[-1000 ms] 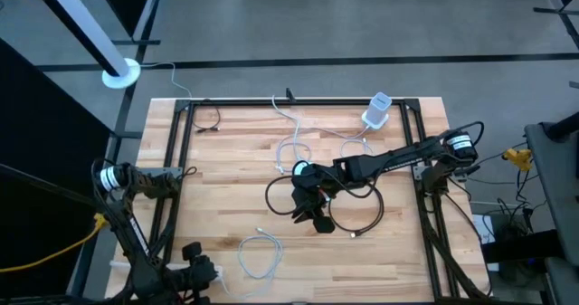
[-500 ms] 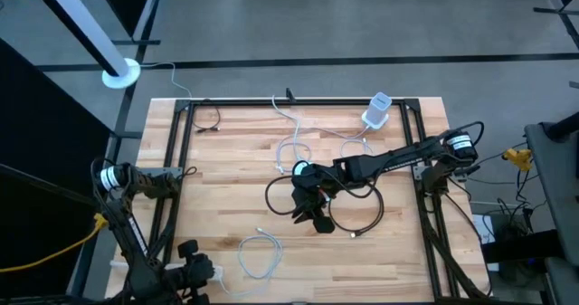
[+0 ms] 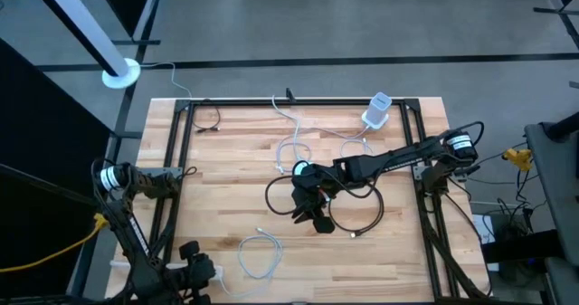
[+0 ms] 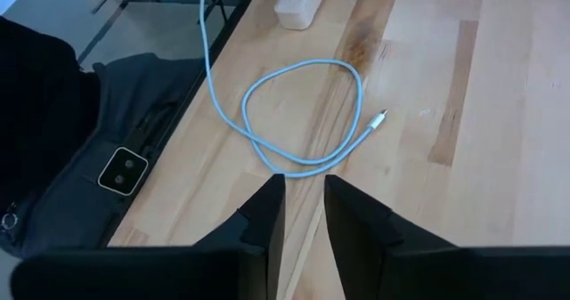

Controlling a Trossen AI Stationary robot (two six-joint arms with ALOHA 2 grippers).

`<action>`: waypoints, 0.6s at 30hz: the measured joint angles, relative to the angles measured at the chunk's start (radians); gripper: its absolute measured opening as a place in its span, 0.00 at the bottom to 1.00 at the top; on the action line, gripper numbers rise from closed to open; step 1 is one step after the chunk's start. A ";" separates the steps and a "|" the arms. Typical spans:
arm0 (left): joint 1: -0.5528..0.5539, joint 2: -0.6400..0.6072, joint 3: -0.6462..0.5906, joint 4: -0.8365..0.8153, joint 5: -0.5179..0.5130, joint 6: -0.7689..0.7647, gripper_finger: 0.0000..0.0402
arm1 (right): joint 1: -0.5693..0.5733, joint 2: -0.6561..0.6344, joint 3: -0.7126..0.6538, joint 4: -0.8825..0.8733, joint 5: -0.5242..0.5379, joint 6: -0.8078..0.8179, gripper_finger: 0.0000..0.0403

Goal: Insert USB
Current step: Insert the blue USB cable into the bottom white outlet

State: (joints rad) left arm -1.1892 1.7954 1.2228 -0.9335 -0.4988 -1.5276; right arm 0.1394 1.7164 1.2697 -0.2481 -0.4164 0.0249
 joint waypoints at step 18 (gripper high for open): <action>0.000 0.000 -0.003 0.015 -0.015 -0.003 0.00 | 0.000 0.000 0.000 0.000 0.000 0.003 0.14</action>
State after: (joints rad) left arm -1.1889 1.7958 1.2195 -0.9185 -0.5140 -1.5309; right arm 0.1394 1.7164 1.2697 -0.2485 -0.4165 0.0277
